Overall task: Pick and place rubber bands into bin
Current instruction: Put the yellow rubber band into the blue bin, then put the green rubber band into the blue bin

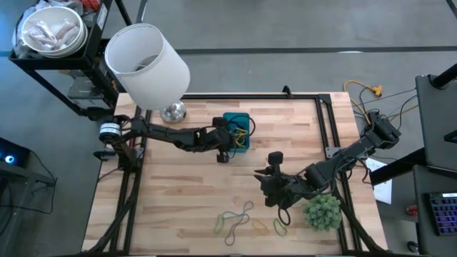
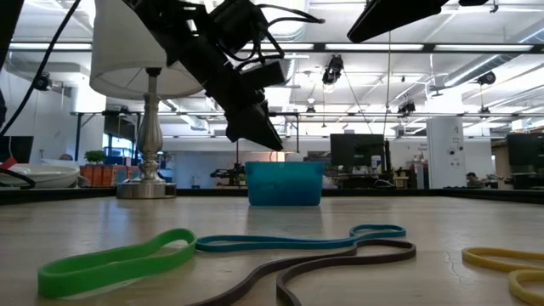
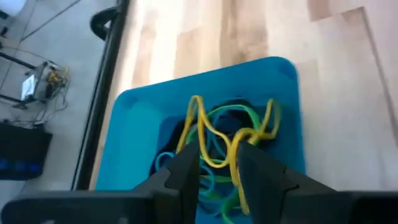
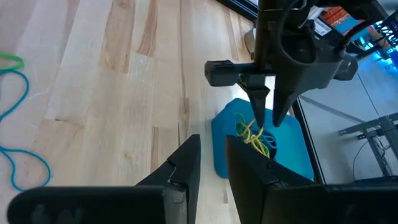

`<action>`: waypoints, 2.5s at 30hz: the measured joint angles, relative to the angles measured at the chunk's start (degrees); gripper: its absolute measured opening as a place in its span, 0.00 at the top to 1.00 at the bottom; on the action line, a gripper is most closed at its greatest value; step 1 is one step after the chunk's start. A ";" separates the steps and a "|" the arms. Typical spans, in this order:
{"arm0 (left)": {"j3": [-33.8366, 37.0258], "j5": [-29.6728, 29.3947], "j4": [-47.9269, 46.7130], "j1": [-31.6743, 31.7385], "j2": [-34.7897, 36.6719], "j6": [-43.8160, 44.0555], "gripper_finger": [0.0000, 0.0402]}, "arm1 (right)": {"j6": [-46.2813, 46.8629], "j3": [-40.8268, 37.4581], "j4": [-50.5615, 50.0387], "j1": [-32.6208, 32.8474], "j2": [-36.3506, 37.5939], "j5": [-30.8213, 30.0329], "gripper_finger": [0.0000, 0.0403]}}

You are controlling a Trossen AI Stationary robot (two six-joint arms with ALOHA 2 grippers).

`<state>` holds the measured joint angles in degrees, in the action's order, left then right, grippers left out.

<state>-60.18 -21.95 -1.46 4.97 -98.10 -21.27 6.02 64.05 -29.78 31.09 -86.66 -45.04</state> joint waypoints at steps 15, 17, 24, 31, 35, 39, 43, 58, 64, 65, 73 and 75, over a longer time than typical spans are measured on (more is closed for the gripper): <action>0.00 -12.17 0.72 0.58 0.00 2.67 0.77 | 0.13 0.00 0.00 0.02 0.01 0.01 0.83; -0.01 -10.16 -0.29 -0.13 0.33 1.62 0.77 | 0.77 0.00 0.00 0.02 0.01 0.02 0.83; 0.76 -4.51 -6.31 -5.78 4.55 2.96 0.77 | 2.26 -1.23 0.03 0.02 0.03 0.11 0.83; 3.56 3.19 -14.94 -15.87 11.17 9.33 0.77 | 6.12 -2.16 0.04 0.01 0.03 3.05 0.83; 6.94 7.68 -14.94 -22.67 13.70 12.04 0.77 | 9.01 -2.41 1.74 -0.02 0.03 9.19 0.83; 10.15 8.15 -14.38 -29.29 14.57 14.90 0.77 | 10.47 -4.06 5.95 0.03 -0.86 18.00 0.83; 12.16 8.25 -12.03 -34.58 14.33 16.92 0.77 | 14.23 -4.75 6.34 0.04 -3.23 29.37 0.83; 14.82 8.19 -5.93 -39.91 14.08 19.46 0.77 | 41.17 -4.70 2.95 8.40 -10.58 45.23 0.83; 14.82 8.21 -4.94 -39.91 14.05 19.44 0.77 | 45.18 -5.25 2.95 10.32 -12.72 43.48 0.83; 14.82 8.21 -4.89 -39.91 14.05 19.44 0.77 | 45.57 -5.26 2.98 10.32 -13.01 43.46 0.83; 14.84 8.21 -4.99 -39.86 14.03 19.42 0.77 | 45.62 -5.53 2.99 10.14 -15.53 43.34 0.83; 14.87 8.21 -5.03 -39.86 14.03 19.42 0.77 | 45.59 -5.72 2.81 10.14 -15.85 43.34 0.83</action>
<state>-45.31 -13.74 -6.49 -34.89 -84.07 -1.85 51.62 58.33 -26.97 41.23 -102.51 -1.69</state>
